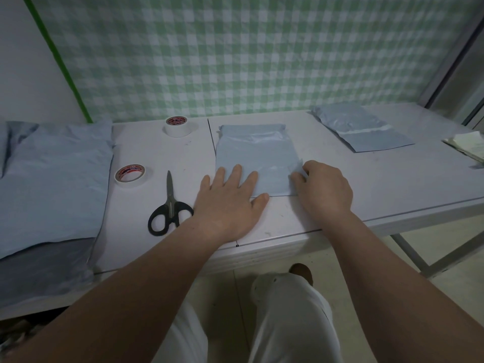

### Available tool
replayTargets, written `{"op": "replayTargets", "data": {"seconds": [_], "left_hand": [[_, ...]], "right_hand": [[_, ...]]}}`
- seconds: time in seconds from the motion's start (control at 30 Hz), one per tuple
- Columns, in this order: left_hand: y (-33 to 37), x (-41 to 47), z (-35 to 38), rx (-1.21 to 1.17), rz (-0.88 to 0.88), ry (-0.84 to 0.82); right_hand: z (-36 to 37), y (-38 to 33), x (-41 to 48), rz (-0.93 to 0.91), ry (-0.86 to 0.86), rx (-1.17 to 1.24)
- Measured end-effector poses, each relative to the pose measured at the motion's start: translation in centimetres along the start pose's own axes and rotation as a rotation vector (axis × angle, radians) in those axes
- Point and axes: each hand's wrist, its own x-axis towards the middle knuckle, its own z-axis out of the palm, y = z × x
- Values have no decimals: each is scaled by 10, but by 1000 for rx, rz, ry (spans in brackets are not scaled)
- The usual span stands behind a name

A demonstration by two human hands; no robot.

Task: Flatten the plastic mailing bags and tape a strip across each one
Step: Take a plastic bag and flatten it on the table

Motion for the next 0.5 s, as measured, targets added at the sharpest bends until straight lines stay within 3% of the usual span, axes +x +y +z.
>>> {"op": "replayTargets", "data": {"seconds": [0.5], "left_hand": [[1, 0, 0, -7, -24, -13]], "right_hand": [[-1, -3, -2, 20, -6, -8]]}}
